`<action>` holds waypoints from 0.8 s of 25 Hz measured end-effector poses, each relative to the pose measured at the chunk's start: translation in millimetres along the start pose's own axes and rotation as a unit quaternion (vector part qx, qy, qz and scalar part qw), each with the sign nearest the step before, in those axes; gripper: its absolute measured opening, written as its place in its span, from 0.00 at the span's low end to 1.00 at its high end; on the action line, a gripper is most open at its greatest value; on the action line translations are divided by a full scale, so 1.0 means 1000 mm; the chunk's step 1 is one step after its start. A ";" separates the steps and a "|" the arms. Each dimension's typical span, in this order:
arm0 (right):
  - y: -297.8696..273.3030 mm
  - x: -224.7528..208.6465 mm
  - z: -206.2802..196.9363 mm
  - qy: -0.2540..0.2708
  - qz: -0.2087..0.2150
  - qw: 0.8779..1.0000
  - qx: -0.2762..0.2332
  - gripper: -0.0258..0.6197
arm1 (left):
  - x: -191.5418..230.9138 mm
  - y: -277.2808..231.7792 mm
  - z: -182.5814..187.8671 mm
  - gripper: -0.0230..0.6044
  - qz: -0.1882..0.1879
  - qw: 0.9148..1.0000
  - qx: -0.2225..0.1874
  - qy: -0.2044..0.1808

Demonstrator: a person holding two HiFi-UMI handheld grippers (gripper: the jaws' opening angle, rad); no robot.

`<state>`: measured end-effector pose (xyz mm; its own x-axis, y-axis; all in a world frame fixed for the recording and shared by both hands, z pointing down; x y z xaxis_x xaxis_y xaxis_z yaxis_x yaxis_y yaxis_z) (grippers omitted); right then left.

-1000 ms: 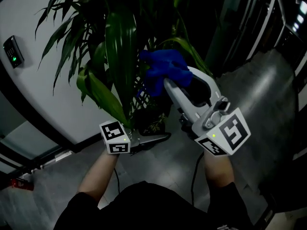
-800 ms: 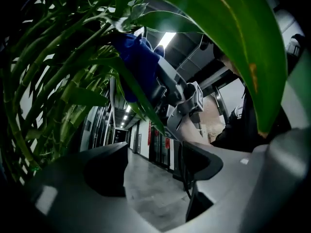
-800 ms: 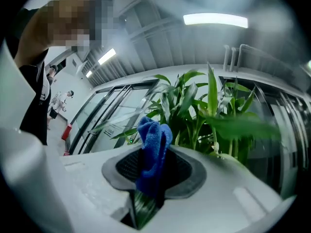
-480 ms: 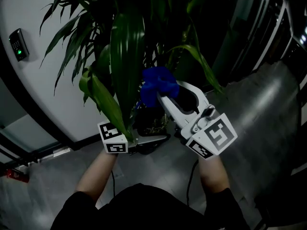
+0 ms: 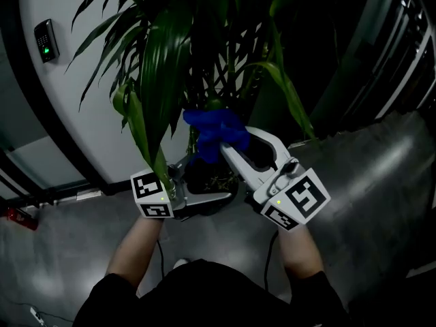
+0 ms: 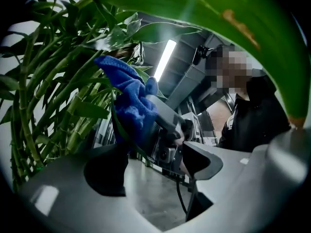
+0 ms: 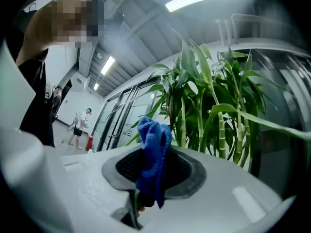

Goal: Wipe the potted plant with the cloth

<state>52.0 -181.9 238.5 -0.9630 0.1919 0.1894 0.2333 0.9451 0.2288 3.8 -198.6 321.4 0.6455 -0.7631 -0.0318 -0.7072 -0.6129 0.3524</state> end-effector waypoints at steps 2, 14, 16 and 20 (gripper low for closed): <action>0.003 0.002 -0.004 -0.008 0.007 1.000 0.001 0.21 | -0.003 0.001 0.000 0.62 0.010 1.000 -0.005 0.001; 0.015 0.004 -0.017 -0.059 0.032 0.998 0.000 0.21 | -0.010 0.002 -0.001 0.62 0.044 0.999 0.002 -0.011; 0.017 0.005 -0.022 -0.065 0.031 0.997 0.003 0.21 | -0.011 0.000 -0.004 0.62 0.034 0.999 -0.002 0.001; 0.023 0.008 -0.028 -0.076 0.031 0.997 0.008 0.21 | -0.009 0.005 -0.002 0.62 0.050 0.999 -0.008 -0.003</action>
<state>53.3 -166.5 272.3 -0.9565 0.2863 0.0564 0.2917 0.9341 0.2056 -5.0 -194.6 325.0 0.5701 -0.8216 -0.0004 -0.7632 -0.5298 0.3699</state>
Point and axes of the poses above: the fingertips, and each gripper's own axes: y backward along the fingers, x to its left, z out of its top, the point moved 4 cm from there along y, backward along the fingers, and after that the axes turned 11 degrees about -z, right-handed, at the moved point
